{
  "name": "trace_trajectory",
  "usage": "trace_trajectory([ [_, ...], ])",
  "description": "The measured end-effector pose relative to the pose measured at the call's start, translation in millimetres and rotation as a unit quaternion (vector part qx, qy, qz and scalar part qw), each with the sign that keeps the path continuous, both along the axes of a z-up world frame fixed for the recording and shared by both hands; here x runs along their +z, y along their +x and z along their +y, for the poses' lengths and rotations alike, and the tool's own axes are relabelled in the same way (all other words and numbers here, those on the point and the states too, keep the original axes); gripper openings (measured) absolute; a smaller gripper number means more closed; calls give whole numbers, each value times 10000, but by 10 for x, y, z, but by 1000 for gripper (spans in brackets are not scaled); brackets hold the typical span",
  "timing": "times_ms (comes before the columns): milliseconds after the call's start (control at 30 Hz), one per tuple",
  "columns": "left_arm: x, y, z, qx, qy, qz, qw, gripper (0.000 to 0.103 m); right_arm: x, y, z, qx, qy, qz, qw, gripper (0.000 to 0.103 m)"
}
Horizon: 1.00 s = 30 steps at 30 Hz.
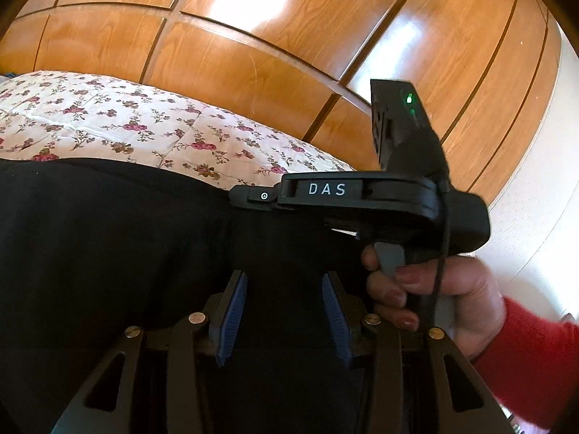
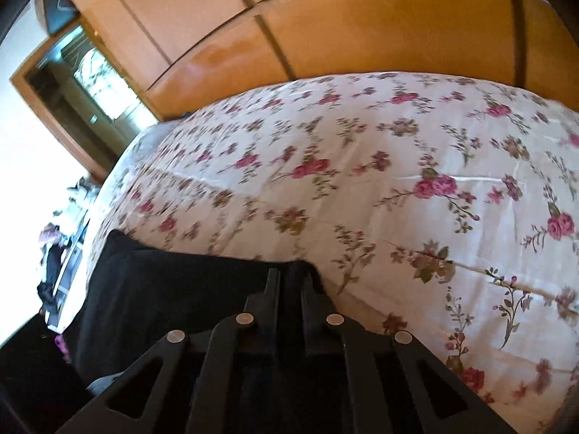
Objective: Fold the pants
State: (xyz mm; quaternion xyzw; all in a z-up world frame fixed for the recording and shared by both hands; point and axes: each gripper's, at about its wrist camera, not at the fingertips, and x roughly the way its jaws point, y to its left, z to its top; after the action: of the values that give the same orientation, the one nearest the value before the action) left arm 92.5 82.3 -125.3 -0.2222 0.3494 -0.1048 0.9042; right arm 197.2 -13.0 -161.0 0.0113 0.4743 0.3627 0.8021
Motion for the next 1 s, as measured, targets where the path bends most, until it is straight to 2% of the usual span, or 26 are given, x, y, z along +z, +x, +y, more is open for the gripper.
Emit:
trace_trajectory([
  [200, -14, 13, -11, -1, 61, 34, 10000, 44, -10, 45, -51, -125, 145, -5, 9998, 9],
  [233, -14, 13, -10, 0, 62, 35, 10000, 44, 3, 41, -60, -174, 176, -38, 9997, 11],
  [267, -15, 14, -8, 2, 68, 35, 10000, 44, 48, 23, -105, -338, 162, -162, 9992, 23],
  [333, -13, 14, -3, 3, 72, 35, 10000, 44, 219, -67, -291, -896, 153, -558, 9943, 25],
  [400, -15, 12, -1, 2, 71, 37, 10000, 44, 422, -259, -576, -1154, 357, -760, 9898, 26],
  [467, -13, 12, -2, 6, 79, 43, 10000, 44, 475, -346, -675, -1205, 341, -814, 9888, 28],
  [533, -6, 14, -12, 18, 131, 74, 9999, 44, 532, -515, -871, -1280, 277, -862, 9876, 37],
  [567, 1, 12, -25, 36, 197, 97, 9998, 44, 541, -588, -953, -1322, 233, -868, 9871, 46],
  [600, 9, 9, -43, 64, 284, 113, 9995, 44, 548, -678, -1054, -1394, 191, -872, 9862, 49],
  [633, 15, 17, -66, 88, 387, 143, 9991, 44, 552, -859, -1310, -1568, 177, -875, 9836, 49],
  [833, 47, 35, -207, 142, 978, 286, 9947, 44, 585, -1170, -1769, -1904, -40, -1033, 9763, 49],
  [1000, 60, 30, -263, 178, 1239, 326, 9916, 44, 587, -1383, -2287, -2519, -43, -898, 9636, 56],
])
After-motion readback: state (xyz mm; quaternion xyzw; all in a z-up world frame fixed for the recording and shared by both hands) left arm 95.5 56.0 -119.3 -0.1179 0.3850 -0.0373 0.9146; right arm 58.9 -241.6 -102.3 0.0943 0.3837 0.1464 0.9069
